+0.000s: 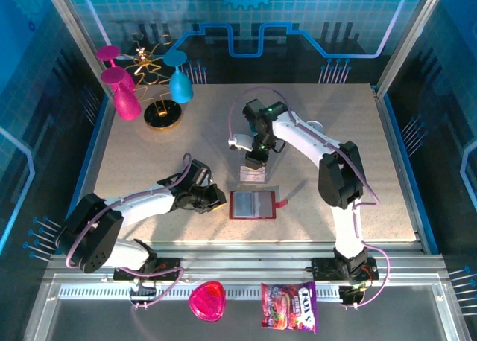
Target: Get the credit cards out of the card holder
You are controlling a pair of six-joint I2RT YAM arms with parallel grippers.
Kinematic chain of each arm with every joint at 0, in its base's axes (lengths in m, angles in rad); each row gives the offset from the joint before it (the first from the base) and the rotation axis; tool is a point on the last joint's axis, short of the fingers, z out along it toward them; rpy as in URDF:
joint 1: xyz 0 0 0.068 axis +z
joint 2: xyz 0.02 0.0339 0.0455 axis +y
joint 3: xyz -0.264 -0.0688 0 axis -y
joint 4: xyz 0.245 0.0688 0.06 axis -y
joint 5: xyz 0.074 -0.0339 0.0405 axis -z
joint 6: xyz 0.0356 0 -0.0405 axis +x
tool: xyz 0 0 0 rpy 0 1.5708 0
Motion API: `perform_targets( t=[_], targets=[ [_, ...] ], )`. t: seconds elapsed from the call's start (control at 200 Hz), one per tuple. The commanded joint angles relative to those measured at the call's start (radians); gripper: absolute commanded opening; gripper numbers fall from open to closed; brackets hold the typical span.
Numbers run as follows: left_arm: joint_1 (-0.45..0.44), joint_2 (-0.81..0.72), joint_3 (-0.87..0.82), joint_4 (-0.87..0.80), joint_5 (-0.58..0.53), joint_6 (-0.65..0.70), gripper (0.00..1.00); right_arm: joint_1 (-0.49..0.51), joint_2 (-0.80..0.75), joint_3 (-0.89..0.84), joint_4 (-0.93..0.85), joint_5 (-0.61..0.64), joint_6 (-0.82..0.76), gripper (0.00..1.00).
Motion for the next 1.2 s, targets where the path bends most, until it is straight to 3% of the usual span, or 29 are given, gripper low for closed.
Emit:
perform_targets(
  t=[0.0,0.495,0.961,1.196],
  targets=[
    [0.006,0.022,0.023,0.021,0.033,0.002,0.15,0.016,-0.085,-0.087,0.124,-0.053,0.165,0.15],
    [0.006,0.091,0.051,0.055,0.068,0.011,0.15,0.04,-0.347,-0.504,0.5,-0.048,0.747,0.14],
    [-0.006,0.141,0.077,0.072,0.087,0.015,0.13,0.064,-0.479,-0.82,0.794,-0.133,1.185,0.05],
    [-0.009,0.157,0.078,0.077,0.096,0.018,0.11,0.075,-0.497,-0.905,0.866,-0.169,1.304,0.04]
  ],
)
